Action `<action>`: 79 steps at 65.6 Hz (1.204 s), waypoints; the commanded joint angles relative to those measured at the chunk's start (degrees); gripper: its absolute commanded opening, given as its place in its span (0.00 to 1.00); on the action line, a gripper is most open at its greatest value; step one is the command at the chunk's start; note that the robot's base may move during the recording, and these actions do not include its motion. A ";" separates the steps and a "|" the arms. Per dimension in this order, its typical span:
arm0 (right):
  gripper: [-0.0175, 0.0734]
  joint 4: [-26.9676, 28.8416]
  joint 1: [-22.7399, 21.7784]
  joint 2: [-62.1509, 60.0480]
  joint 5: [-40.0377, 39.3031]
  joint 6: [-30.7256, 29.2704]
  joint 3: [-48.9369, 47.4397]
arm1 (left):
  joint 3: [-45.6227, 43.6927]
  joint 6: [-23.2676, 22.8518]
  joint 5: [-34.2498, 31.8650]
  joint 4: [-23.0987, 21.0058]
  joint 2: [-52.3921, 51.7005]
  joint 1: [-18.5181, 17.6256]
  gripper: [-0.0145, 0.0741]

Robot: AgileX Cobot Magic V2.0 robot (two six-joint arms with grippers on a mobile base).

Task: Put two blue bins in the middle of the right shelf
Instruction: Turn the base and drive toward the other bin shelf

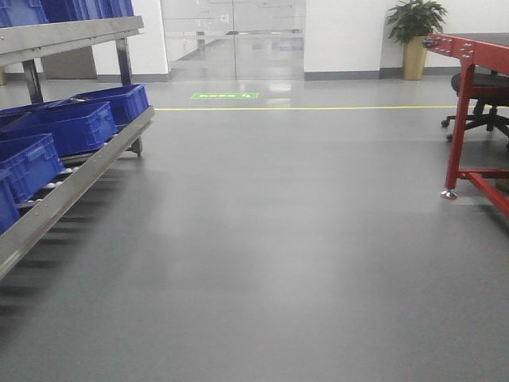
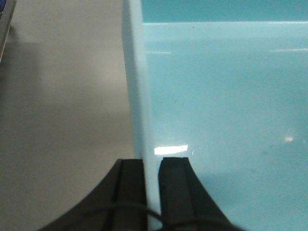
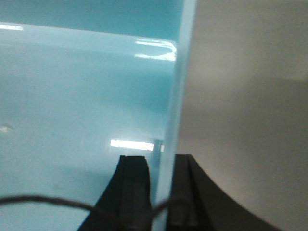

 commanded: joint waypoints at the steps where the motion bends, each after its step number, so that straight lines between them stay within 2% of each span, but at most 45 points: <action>1: 0.03 2.20 0.21 -0.84 -2.70 -0.81 -0.82 | -0.55 0.44 -6.22 -1.72 -0.69 -0.20 0.04; 23: 0.03 2.20 0.21 -0.84 -2.70 -0.81 -0.82 | -0.55 0.44 -12.00 -1.72 -0.69 -0.20 0.04; 79: 0.03 2.20 0.21 -0.84 -2.81 -0.81 -0.82 | -0.55 0.44 -12.34 -1.51 -0.69 -0.20 0.04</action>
